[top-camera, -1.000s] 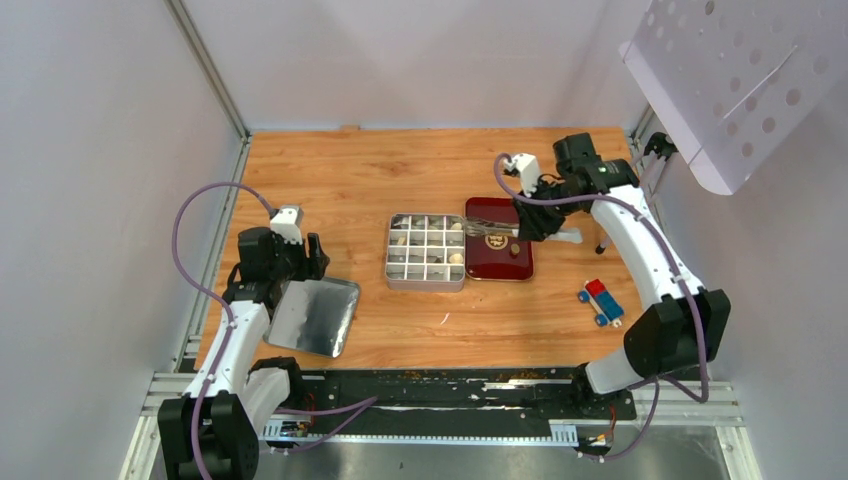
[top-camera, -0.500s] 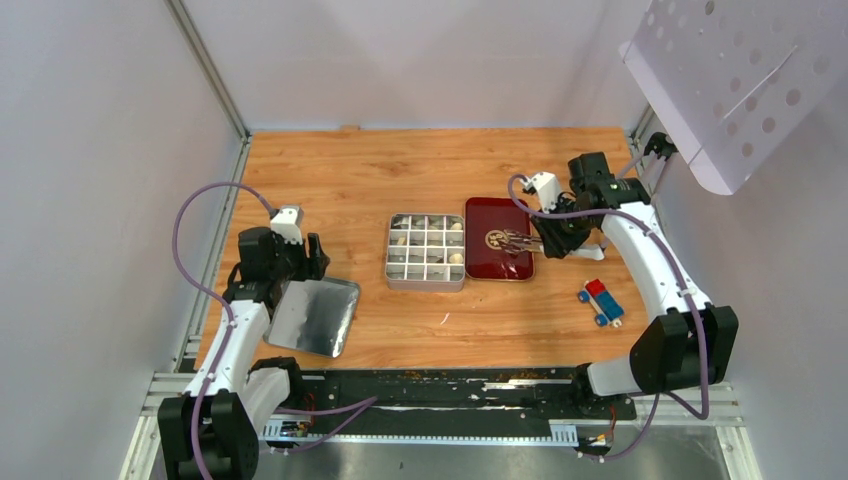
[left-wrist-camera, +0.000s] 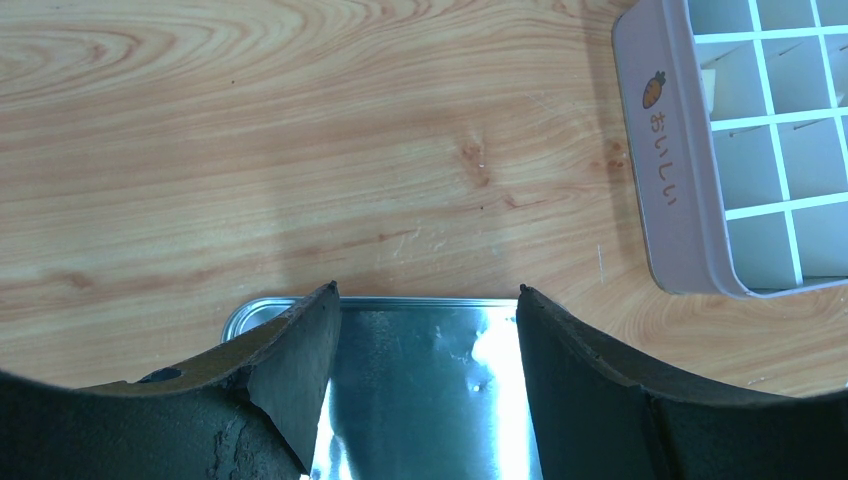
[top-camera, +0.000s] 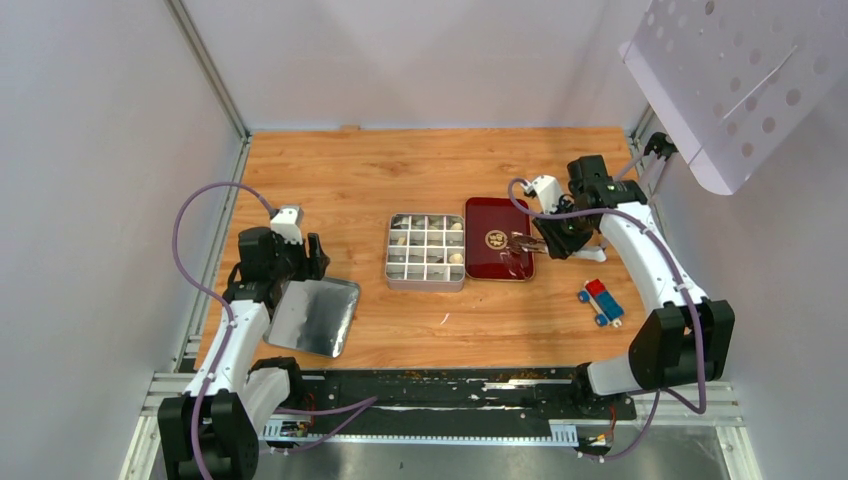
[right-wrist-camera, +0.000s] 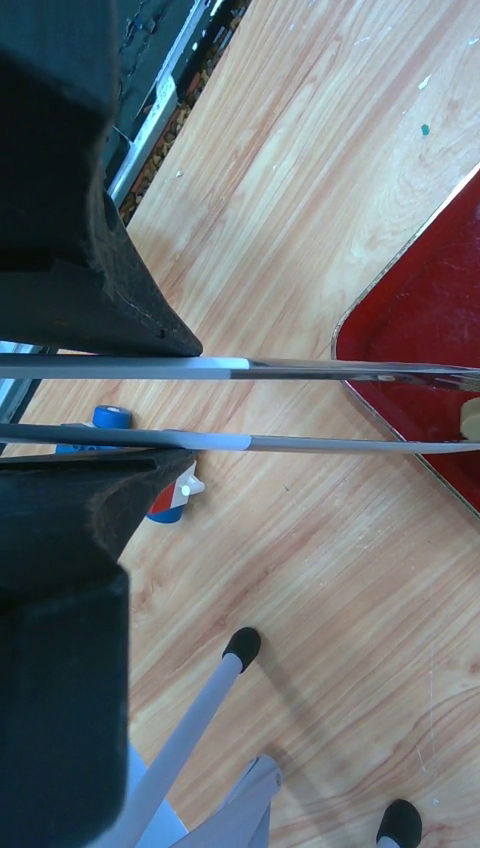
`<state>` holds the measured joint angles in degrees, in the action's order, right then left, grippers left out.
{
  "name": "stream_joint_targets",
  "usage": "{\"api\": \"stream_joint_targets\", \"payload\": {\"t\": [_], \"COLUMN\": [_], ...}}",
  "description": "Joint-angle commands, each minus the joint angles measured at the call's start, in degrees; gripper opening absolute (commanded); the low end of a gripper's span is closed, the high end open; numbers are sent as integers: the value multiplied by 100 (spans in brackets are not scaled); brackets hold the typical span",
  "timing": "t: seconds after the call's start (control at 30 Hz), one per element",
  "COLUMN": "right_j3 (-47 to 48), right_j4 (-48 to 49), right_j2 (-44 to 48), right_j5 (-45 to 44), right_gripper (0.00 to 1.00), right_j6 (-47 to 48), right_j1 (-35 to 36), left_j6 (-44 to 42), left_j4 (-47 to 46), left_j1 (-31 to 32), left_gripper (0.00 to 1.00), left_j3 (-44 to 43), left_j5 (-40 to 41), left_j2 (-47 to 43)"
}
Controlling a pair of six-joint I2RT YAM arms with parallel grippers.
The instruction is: Pack the chocolate
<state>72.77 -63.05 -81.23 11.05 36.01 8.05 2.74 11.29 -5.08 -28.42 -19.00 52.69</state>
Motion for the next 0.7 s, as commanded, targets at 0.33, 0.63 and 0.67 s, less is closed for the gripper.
{"api": "stream_joint_targets", "payload": {"t": [0.33, 0.63, 0.67], "right_j3": [-160, -130, -132], "right_j4": [204, 6, 3], "right_j2": [-9, 148, 155], "right_j5": [-323, -383, -365], "right_gripper": [35, 20, 18], "right_j6": [124, 258, 262], "right_j1": [-40, -41, -41], "left_j6": [101, 126, 130], "left_j4": [-259, -298, -302], "left_j1": [-54, -54, -54], "left_gripper": [74, 74, 74], "left_j3": [-31, -40, -46], "left_j5": [-78, -111, -110], "left_j2": [34, 99, 109]}}
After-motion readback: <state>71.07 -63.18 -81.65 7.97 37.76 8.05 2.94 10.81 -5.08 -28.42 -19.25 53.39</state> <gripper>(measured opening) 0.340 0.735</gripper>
